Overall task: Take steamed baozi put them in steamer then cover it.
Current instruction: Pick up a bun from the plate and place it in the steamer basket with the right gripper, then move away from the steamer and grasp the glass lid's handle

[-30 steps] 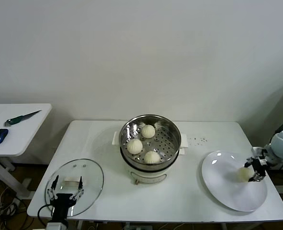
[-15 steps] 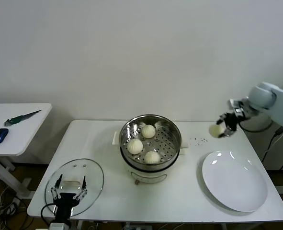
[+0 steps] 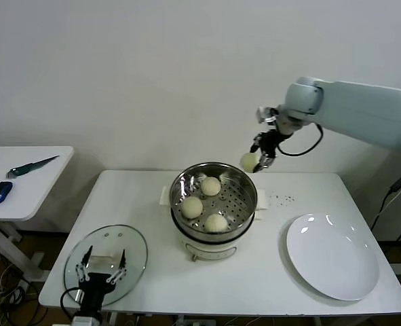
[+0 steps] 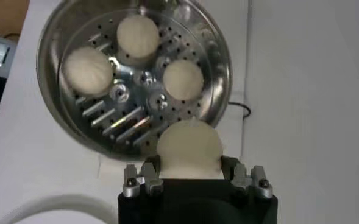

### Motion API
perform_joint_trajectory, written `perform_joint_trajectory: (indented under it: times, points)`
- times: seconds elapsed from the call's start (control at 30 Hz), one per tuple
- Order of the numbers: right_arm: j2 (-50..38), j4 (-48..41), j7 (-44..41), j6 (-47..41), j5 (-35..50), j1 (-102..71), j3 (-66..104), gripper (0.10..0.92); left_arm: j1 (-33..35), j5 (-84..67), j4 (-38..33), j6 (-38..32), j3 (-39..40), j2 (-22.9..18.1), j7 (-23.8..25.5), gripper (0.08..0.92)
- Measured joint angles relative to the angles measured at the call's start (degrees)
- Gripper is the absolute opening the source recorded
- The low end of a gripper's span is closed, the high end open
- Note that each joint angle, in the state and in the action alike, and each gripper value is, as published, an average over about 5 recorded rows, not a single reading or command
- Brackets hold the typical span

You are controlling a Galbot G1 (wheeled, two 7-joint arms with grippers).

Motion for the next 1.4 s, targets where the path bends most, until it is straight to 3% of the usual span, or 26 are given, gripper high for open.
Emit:
perform_joint_trajectory:
  times: [0.7, 1.03, 1.4]
  points:
    - [8.02, -0.75, 4.11, -2.79, -0.02, -8.10, -3.77, 0.654, -0.12, -1.12, 0.29, 0.15, -0.58, 0.53, 0.07, 0.823]
    - [8.05, -0.29, 4.74, -3.49, -0.35, -8.52, -3.34, 0.814, -0.17, -1.04, 0.13, 0.21, -0.54, 0.52, 0.09, 0.823]
    - [3.50, 2.16, 3.72, -2.08, -0.23, -5.22, -1.48, 0.823, -0.31, -0.66, -0.24, 0.39, -0.58, 0.50, 0.01, 0.823]
